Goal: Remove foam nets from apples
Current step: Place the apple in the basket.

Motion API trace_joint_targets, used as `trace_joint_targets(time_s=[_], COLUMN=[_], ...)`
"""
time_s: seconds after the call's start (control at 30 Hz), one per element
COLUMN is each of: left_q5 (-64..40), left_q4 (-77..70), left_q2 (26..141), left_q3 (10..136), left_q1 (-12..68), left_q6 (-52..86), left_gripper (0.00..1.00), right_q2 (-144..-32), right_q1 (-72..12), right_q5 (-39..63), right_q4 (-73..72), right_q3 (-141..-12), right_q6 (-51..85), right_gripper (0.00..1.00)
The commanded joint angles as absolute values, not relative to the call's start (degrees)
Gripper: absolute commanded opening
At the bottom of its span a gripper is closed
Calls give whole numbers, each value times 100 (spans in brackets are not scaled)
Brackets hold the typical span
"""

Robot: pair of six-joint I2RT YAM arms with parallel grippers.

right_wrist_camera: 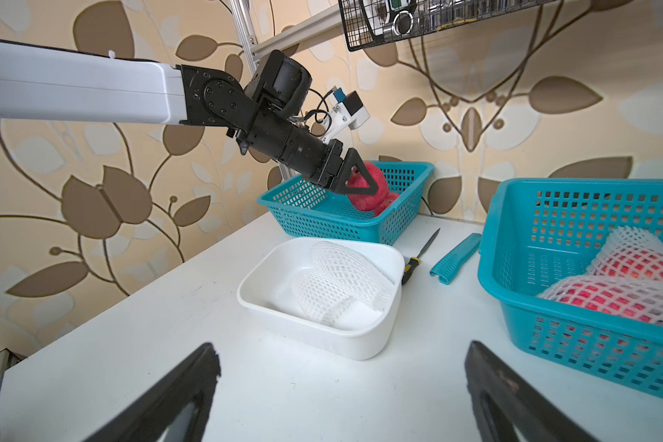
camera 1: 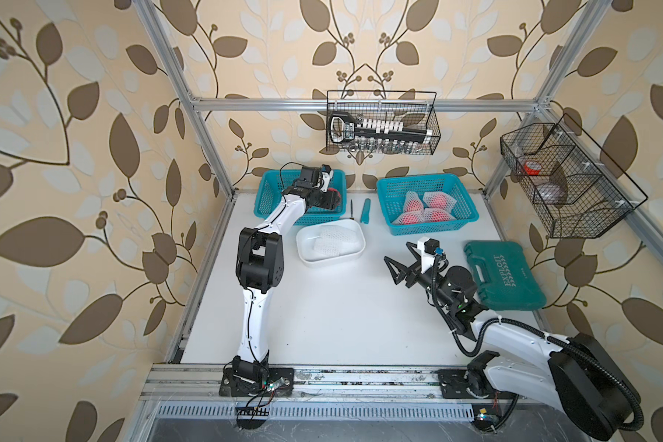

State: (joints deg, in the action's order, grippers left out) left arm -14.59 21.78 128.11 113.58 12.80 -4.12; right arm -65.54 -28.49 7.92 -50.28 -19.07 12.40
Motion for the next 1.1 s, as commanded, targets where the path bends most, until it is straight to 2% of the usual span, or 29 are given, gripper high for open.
trace_joint_targets(time_s=[0.0,0.23,0.53,0.8,0.87,1.07], left_q5=[-1449,-1216,-1012,-905,-915,-1031], left_q4=[2198,2704,2725,2646,2636,2701], left_q2=[12947,13456,13747,13815,13769,13550], left_q3=[11537,12272,12416,12463,12472,12542], left_q1=[1283,1274,1275,1275,1274,1280], left_q6=[-384,-480,-528,-541,-530,-570], left_gripper=[65,65,69,80,88,95], right_q2=[-6550,-6561,-6557,-6480,-6480,-6415], right_q1=[-2875,-2879,-2874,-2876,-2877,-2876], right_q5=[845,844,844,760,755,627], right_q4=[-5159,-5149,-5099,-5055,-5029,-4864], right_q3=[-1816,-1836,-1847,-1832,-1845,-1923], right_q6=[1274,1274,1293,1261,1248,1163], right_gripper=[99,100,100,100,100,100])
